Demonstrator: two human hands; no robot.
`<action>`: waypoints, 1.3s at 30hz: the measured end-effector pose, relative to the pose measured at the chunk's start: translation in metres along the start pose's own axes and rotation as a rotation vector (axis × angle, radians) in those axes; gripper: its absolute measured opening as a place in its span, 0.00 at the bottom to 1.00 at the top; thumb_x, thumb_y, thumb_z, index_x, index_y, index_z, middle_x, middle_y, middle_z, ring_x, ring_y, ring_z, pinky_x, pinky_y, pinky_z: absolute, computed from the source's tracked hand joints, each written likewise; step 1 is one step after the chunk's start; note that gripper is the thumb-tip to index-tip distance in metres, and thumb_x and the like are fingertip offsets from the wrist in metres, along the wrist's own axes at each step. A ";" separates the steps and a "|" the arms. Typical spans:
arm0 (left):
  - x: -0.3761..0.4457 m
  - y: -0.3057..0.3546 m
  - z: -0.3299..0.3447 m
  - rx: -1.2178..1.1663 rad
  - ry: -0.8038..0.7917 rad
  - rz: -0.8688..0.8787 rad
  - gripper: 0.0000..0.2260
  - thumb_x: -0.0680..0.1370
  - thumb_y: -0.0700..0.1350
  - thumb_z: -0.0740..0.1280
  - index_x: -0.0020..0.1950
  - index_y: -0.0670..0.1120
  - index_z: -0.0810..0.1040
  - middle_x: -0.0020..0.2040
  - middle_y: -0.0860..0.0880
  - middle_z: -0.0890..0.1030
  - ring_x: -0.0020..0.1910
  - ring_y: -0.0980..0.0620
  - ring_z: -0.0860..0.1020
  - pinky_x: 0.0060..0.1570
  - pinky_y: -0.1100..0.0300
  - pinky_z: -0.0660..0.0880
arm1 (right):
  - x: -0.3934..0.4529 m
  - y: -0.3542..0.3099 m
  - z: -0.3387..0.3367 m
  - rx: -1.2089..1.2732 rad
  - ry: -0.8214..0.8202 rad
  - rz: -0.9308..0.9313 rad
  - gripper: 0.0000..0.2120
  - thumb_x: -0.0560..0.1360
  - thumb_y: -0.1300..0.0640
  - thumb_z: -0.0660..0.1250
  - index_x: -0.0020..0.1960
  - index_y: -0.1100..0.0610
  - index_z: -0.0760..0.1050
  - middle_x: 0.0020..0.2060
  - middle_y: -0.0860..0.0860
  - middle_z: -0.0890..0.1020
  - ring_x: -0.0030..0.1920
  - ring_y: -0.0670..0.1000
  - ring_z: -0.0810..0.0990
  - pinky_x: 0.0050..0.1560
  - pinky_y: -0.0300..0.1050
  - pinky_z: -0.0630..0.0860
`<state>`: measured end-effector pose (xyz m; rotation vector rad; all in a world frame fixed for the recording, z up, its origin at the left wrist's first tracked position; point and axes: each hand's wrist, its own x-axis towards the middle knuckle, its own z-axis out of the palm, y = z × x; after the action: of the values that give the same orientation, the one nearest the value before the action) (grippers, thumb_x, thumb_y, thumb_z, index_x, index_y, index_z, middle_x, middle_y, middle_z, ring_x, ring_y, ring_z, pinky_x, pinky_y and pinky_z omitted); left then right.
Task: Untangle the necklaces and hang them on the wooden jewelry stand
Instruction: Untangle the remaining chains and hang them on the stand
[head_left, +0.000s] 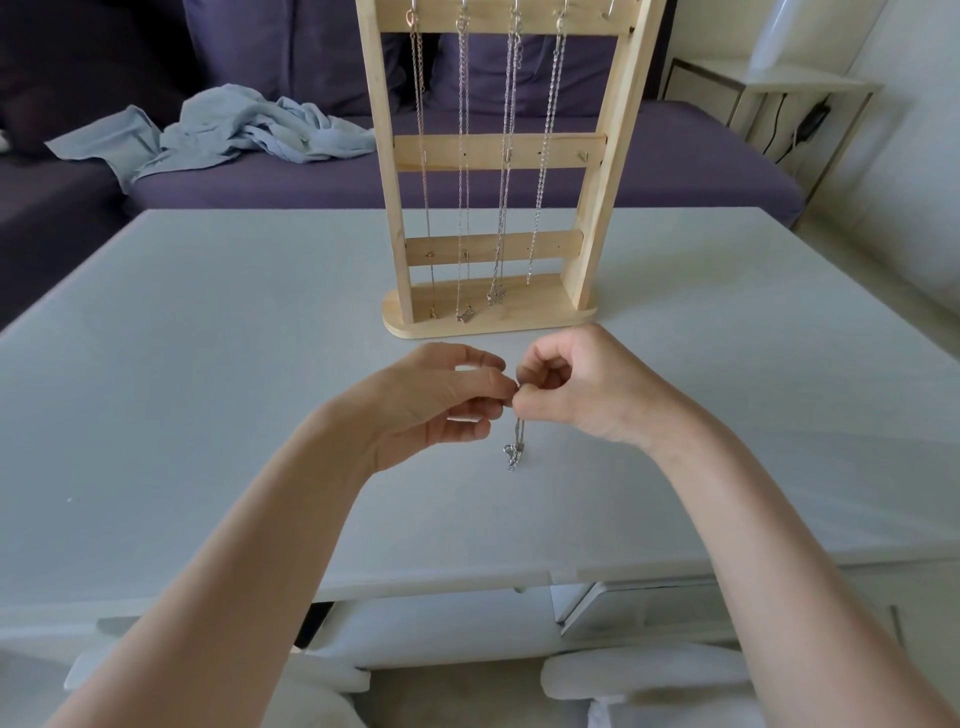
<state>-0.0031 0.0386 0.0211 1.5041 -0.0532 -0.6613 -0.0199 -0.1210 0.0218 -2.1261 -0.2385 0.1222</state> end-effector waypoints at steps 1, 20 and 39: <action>0.000 0.000 -0.001 0.015 0.001 -0.005 0.07 0.73 0.36 0.69 0.49 0.44 0.74 0.35 0.50 0.79 0.35 0.55 0.75 0.29 0.67 0.74 | 0.000 0.000 0.000 -0.009 -0.010 -0.004 0.11 0.66 0.63 0.70 0.29 0.53 0.72 0.25 0.43 0.71 0.28 0.42 0.68 0.34 0.39 0.67; -0.002 -0.003 -0.005 -0.068 0.012 -0.093 0.03 0.76 0.37 0.66 0.42 0.40 0.76 0.29 0.49 0.73 0.26 0.58 0.69 0.21 0.71 0.66 | -0.001 -0.008 0.009 -0.067 0.052 -0.024 0.10 0.66 0.62 0.70 0.30 0.54 0.72 0.23 0.43 0.72 0.26 0.42 0.68 0.31 0.36 0.67; -0.006 -0.006 -0.007 -0.194 0.001 -0.213 0.07 0.75 0.34 0.59 0.37 0.41 0.72 0.29 0.49 0.69 0.30 0.56 0.64 0.18 0.72 0.59 | -0.002 -0.019 0.021 -0.396 0.048 -0.201 0.02 0.66 0.61 0.67 0.35 0.59 0.75 0.29 0.49 0.76 0.30 0.46 0.69 0.33 0.42 0.69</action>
<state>-0.0075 0.0484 0.0168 1.3335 0.1700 -0.8123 -0.0276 -0.0941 0.0267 -2.4770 -0.4789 -0.1031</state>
